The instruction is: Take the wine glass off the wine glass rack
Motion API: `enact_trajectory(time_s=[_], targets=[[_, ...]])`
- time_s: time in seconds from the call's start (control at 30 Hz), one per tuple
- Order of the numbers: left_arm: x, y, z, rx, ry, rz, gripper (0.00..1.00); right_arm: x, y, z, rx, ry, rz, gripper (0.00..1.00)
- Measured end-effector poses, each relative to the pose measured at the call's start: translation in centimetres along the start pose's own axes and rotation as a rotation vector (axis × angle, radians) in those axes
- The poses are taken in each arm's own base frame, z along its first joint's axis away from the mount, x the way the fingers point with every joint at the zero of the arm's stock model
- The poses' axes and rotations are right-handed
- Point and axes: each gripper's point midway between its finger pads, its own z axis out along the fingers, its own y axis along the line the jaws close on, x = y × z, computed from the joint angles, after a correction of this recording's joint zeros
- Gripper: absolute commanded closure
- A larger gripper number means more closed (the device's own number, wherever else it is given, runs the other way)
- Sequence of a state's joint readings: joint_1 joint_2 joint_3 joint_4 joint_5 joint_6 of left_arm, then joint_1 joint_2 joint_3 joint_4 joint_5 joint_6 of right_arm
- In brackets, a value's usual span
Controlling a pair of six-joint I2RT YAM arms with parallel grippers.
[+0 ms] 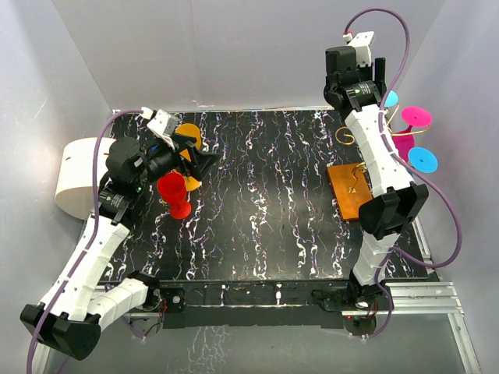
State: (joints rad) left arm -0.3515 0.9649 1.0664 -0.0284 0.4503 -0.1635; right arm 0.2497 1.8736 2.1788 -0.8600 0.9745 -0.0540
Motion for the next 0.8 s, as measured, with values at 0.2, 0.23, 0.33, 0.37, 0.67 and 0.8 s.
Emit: enact_trajectory(time_s=[0.2, 0.23, 0.33, 0.37, 0.67, 0.8], targets=[[0.2, 0.0, 0.1, -0.001, 0.005, 0.001, 0.01, 0.0, -0.6, 0.5, 0.015, 0.002, 0.008, 0.42], [0.2, 0.0, 0.1, -0.002, 0.005, 0.002, 0.01, 0.0, -0.6, 0.6, 0.015, 0.001, 0.009, 0.42], [0.2, 0.0, 0.1, -0.003, 0.005, 0.003, 0.01, -0.1, -0.5, 0.6, 0.015, -0.002, 0.01, 0.42], [0.2, 0.0, 0.1, -0.005, 0.005, 0.004, 0.01, -0.1, -0.4, 0.7, 0.015, -0.002, 0.01, 0.42], [0.2, 0.0, 0.2, -0.01, 0.004, 0.006, 0.01, 0.9, -0.1, 1.9, 0.029, 0.017, -0.006, 0.46], [0.2, 0.1, 0.2, -0.016, 0.004, 0.009, 0.01, 0.9, -0.5, 2.2, 0.036, 0.019, -0.003, 0.52]])
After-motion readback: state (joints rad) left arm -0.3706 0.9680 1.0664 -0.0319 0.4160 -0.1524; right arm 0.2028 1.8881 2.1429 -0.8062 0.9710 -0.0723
